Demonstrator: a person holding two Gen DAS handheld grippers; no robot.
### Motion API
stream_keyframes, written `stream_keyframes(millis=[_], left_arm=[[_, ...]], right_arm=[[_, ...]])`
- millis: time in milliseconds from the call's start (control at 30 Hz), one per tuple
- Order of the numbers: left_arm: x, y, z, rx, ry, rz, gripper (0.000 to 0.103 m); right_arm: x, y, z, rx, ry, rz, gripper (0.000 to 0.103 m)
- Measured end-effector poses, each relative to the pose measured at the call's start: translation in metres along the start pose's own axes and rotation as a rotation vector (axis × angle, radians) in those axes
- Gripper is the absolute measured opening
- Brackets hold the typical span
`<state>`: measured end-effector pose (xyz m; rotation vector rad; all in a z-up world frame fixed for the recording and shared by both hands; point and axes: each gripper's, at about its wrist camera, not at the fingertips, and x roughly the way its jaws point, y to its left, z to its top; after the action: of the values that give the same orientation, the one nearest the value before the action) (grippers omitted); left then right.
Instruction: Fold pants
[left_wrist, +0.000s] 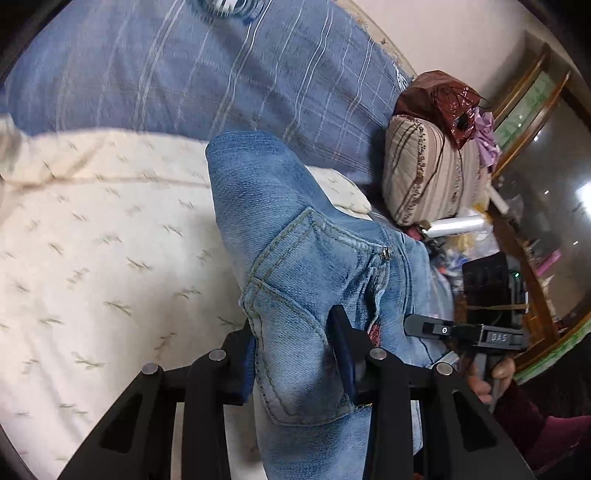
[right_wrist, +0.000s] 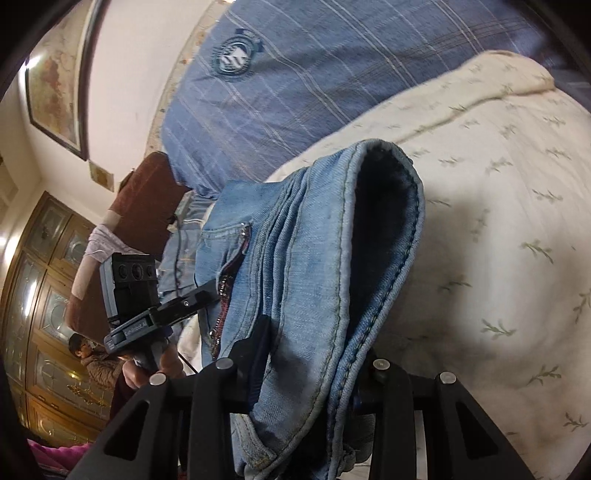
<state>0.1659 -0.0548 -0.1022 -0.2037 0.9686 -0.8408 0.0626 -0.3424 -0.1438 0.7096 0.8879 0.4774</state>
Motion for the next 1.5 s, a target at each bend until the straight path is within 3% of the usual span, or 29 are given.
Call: stream_keyframes(millis=[367,600,1500], left_arm=[[-0.057,-0.019,0.022,0.079,-0.098,0.241,0.038],[-0.063,-0.016,0.034,0.086,-0.107,0.336,0.038],[-0.022,0.024,0.050,0.035,-0.039,0.387,0.038]], right_arm=[[0.019,0.047,0.028,-0.055,-0.033,0.063,0.037],[0.050,0.059,0.045,-0.044,-0.023,0.082,0.037],[0.107,0.029,0.067,0.058,0.030,0.063,0.037]])
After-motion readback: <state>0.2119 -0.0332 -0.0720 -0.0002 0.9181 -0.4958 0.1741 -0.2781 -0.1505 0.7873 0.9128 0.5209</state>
